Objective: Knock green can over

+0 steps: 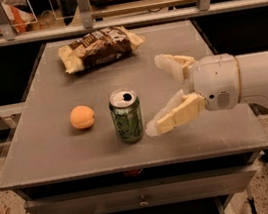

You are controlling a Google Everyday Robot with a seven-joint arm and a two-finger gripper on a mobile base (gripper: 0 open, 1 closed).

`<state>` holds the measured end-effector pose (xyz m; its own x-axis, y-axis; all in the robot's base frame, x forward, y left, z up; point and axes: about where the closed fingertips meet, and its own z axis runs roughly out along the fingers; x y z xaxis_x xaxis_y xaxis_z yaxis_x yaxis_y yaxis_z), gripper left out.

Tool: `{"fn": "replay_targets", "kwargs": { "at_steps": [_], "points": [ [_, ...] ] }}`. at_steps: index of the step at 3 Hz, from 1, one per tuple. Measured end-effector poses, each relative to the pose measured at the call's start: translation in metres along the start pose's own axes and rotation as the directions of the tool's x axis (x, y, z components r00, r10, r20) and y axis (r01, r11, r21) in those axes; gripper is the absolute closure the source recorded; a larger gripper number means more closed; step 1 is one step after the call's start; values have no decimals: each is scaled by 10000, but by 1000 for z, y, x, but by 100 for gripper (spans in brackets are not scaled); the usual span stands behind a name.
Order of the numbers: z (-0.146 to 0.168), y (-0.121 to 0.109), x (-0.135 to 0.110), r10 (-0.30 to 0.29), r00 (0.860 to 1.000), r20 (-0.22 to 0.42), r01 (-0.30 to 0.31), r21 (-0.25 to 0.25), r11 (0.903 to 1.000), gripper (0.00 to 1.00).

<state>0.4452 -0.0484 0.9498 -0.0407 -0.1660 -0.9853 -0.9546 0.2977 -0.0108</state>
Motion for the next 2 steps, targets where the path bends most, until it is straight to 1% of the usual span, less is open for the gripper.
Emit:
{"fn": "replay_targets", "kwargs": {
  "at_steps": [1, 2],
  "points": [
    [13, 7, 27, -66, 10000, -48, 66, -20, 10000, 0],
    [30, 9, 47, -198, 9998, -36, 198, -70, 9998, 0]
  ]
}}
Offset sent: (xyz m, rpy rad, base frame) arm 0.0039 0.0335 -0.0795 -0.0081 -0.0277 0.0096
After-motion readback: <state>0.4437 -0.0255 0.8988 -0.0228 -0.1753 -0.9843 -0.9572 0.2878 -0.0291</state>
